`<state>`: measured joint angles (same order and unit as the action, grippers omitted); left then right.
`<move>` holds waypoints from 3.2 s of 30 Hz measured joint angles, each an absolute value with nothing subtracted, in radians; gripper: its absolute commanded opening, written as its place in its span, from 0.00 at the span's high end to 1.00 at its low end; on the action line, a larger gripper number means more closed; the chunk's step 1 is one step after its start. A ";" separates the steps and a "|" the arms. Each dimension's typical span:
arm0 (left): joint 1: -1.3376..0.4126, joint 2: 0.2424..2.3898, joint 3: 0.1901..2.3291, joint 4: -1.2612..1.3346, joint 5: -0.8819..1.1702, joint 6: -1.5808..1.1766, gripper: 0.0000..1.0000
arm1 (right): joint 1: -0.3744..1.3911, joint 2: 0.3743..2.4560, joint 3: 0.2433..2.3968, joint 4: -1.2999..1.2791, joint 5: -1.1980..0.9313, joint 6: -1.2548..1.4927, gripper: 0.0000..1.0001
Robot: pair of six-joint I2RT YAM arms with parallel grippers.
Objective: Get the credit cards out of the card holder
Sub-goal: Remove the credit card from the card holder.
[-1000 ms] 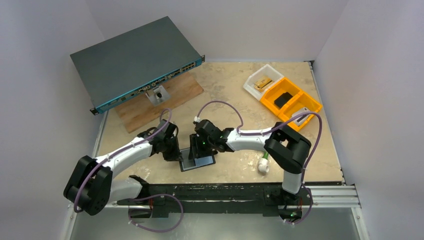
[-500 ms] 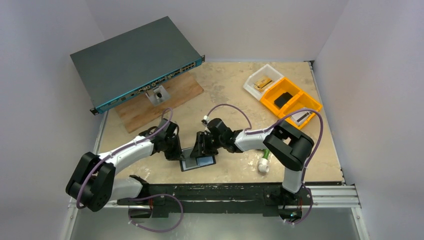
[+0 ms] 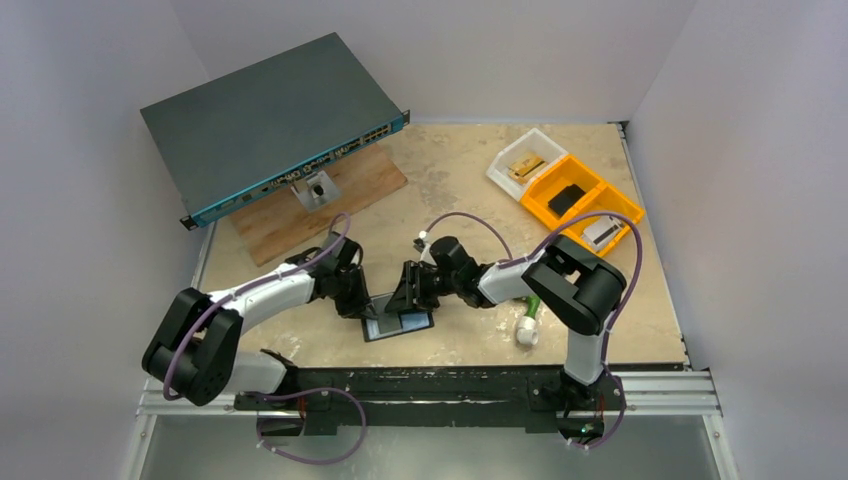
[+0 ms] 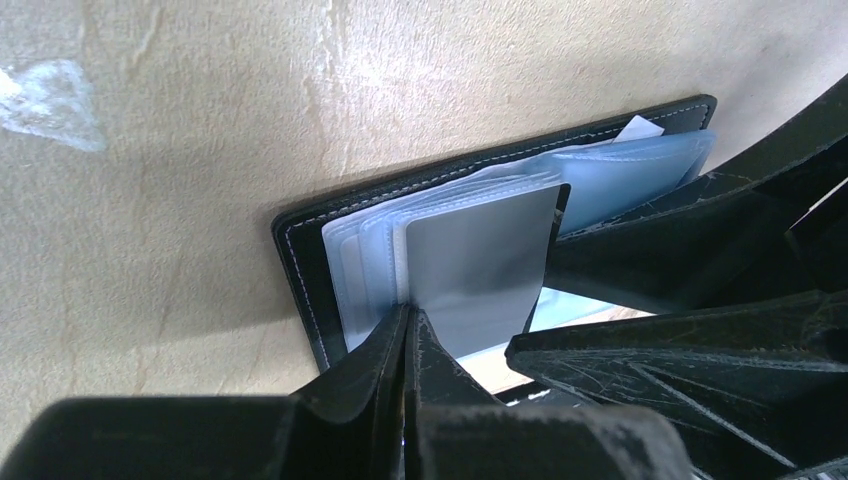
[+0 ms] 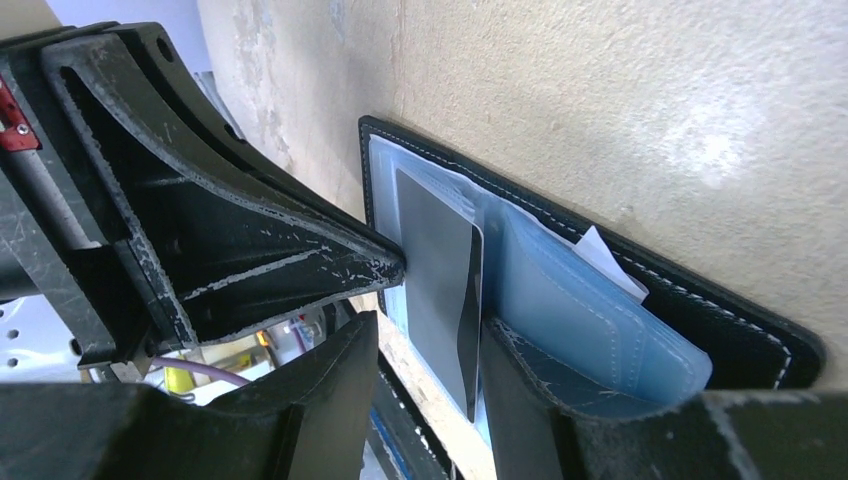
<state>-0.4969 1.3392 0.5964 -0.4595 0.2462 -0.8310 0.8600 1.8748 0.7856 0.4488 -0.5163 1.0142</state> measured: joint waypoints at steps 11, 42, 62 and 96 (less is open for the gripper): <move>-0.497 1.386 0.617 -0.450 0.262 -0.875 1.00 | 0.810 1.913 0.669 0.720 -0.583 1.114 0.62; -0.497 1.389 0.618 -0.451 0.258 -0.902 1.00 | 0.783 2.009 0.537 1.055 -0.579 1.295 1.00; -0.498 1.385 0.618 -0.453 0.253 -0.917 1.00 | 0.771 1.942 0.496 0.998 -0.536 1.256 0.77; -0.498 1.394 0.619 -0.454 0.255 -0.917 1.00 | 0.738 1.861 0.539 0.812 -0.519 1.139 1.00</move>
<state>-0.4976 1.3945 0.6193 -0.4541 0.2546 -0.9173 0.7383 1.8606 0.5388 0.8116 -0.5190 1.1389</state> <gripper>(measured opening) 0.003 0.007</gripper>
